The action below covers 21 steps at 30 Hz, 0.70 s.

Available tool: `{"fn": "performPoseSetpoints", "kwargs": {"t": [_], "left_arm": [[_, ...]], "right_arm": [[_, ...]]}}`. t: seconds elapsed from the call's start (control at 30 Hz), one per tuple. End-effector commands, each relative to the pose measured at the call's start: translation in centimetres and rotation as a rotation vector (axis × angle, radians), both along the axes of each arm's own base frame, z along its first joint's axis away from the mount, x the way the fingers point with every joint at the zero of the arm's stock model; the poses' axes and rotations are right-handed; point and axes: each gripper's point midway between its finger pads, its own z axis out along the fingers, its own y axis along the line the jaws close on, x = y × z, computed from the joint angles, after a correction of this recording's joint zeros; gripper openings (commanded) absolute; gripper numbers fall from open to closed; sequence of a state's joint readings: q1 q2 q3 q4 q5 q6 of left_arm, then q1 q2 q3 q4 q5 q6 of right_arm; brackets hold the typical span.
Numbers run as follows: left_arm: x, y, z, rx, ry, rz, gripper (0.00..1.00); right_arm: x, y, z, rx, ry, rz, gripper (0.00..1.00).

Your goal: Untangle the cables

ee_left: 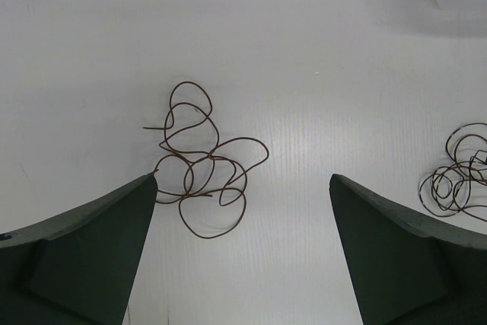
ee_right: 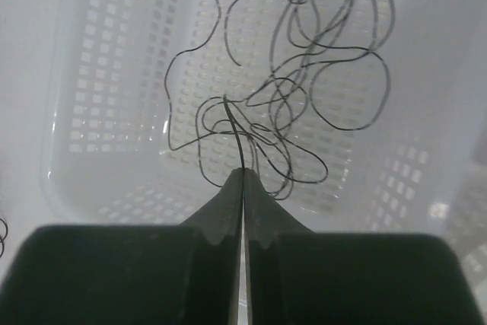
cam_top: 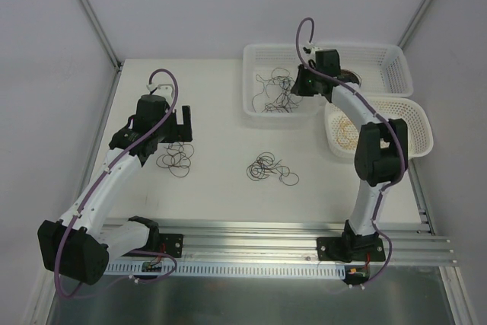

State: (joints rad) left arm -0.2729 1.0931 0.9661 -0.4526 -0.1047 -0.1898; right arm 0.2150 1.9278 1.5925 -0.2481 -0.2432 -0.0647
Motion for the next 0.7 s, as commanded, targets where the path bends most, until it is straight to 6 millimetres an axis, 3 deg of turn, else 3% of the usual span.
{"fn": "performPoseSetpoints", "kwargs": {"t": [0.0,0.03,0.13,0.27,0.43,0.57,0.67], "left_arm": [[0.3,-0.1,0.1,-0.006,-0.011,-0.017,0.99],[0.3,-0.2,0.1,-0.007,-0.009,-0.02,0.98],[0.2,-0.2,0.1,-0.006,-0.006,-0.022,0.98],[0.2,-0.3,-0.1,-0.008,-0.001,-0.025,0.98],[0.2,-0.5,-0.1,-0.013,0.004,-0.034,0.99],[0.2,-0.5,-0.1,-0.014,0.007,-0.036,0.98],[0.2,-0.4,-0.1,-0.012,0.005,-0.032,0.99]], "right_arm": [[-0.2,4.7,-0.4,0.018,-0.002,0.145,0.01],[-0.4,5.8,-1.8,0.005,0.024,0.17,0.01],[-0.5,7.0,-3.1,-0.003,0.063,0.184,0.01],[-0.7,7.8,-5.8,-0.01,0.136,0.189,0.01],[-0.5,7.9,-6.2,-0.022,0.169,0.18,0.02],[-0.9,7.6,-5.5,-0.025,0.181,0.169,0.15],[-1.4,7.3,-3.5,-0.029,0.156,0.162,0.25]]}}
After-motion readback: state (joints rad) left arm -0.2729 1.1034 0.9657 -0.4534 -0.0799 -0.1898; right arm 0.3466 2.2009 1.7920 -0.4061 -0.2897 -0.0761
